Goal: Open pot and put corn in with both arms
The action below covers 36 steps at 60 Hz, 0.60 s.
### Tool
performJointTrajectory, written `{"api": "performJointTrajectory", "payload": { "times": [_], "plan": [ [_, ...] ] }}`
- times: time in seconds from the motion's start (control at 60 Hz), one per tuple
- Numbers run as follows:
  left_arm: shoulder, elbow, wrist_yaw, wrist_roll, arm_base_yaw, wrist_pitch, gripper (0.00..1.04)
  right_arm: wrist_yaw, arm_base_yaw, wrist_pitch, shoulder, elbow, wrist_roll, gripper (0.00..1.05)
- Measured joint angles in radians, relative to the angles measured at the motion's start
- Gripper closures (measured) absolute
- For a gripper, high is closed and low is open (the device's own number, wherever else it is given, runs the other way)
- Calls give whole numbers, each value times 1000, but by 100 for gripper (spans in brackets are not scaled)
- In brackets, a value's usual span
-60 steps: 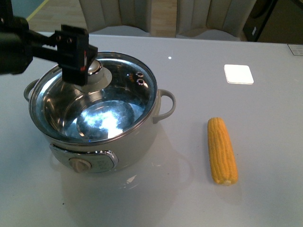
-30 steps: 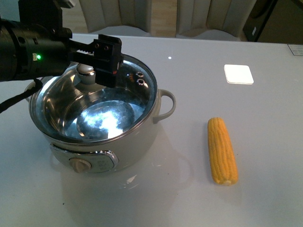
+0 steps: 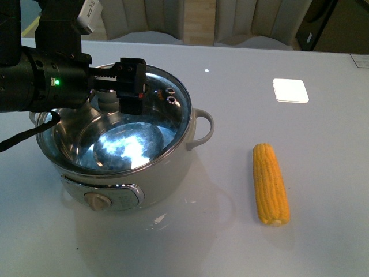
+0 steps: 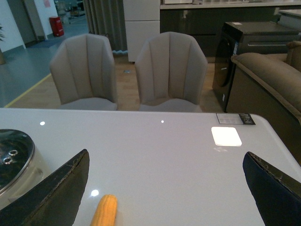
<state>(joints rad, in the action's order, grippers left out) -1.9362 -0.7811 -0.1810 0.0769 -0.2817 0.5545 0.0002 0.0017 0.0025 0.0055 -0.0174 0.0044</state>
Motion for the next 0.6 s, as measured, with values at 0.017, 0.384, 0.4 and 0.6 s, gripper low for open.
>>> {"api": "performJointTrajectory", "payload": {
  "times": [0.017,0.384,0.4,0.6],
  "plan": [
    [0,0,0,3,1,0,7,0,0,0,0,0,0,9],
    [-5,0,43,-20,0,-18,7,0,0,0,0,0,0,9],
    [-5,0,43,-21,0,-18,7,0,0,0,0,0,0,9],
    [-7,0,51,-40,0,-21,22,0,0,0,0,0,0,9]
  ]
}}
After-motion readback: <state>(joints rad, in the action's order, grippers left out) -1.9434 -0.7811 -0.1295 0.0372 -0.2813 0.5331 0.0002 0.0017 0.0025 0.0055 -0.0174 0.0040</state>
